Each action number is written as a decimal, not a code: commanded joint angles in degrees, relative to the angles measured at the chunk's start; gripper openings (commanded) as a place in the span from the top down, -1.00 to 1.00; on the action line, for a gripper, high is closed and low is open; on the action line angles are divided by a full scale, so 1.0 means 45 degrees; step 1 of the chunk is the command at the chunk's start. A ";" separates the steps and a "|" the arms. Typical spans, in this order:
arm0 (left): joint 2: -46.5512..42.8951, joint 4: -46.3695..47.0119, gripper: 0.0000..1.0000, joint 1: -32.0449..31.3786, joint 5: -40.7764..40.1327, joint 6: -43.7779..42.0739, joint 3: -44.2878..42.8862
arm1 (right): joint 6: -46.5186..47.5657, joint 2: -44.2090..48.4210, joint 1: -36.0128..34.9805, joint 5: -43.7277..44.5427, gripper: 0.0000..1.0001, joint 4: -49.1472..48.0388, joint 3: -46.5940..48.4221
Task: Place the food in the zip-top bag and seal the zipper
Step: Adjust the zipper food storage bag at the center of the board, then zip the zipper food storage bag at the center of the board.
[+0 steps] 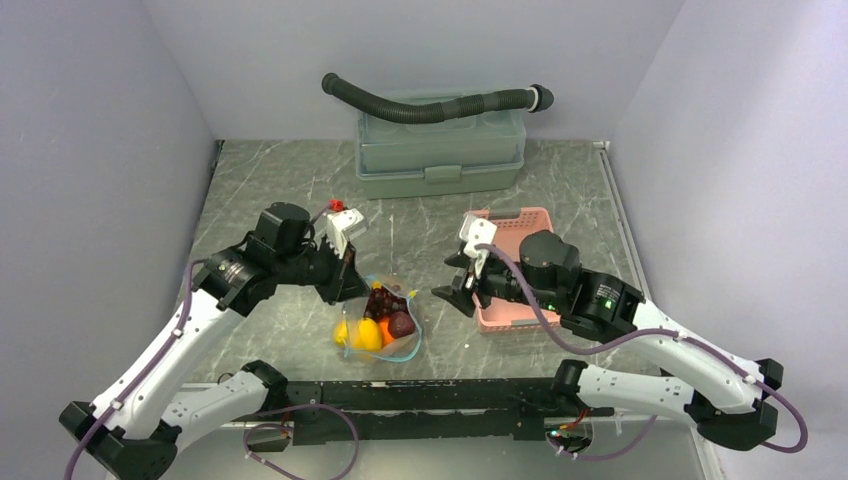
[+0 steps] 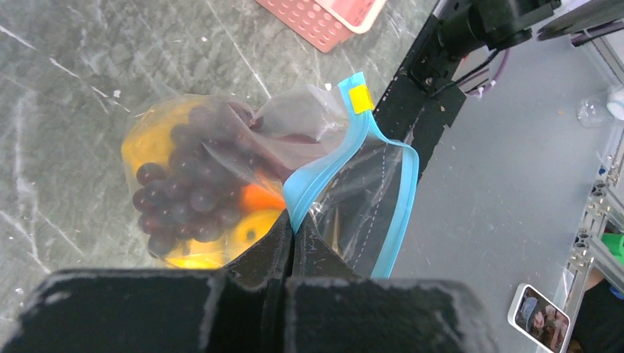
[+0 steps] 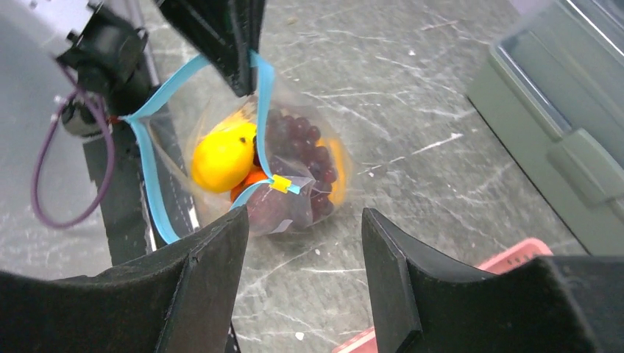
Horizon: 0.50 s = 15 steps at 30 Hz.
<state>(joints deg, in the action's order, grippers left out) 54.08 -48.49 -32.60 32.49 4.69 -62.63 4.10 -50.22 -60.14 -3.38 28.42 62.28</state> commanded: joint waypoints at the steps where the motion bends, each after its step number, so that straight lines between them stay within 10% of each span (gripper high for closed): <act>1: -0.0590 0.0811 1.00 -0.0120 0.1285 -0.0553 0.0212 | 0.2392 0.0165 -0.0034 -0.2413 -0.22 -0.0630 -0.0422; 15: -0.1332 0.0833 1.00 -0.0656 0.1911 -0.0212 0.0889 | 0.6622 -0.0009 -0.0356 -0.4909 -0.18 -0.1195 -0.2282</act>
<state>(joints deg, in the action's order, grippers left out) 49.54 -47.83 -35.33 37.28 3.90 -58.98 26.87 -50.41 -60.66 -20.58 27.31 53.06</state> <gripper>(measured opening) 0.014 0.588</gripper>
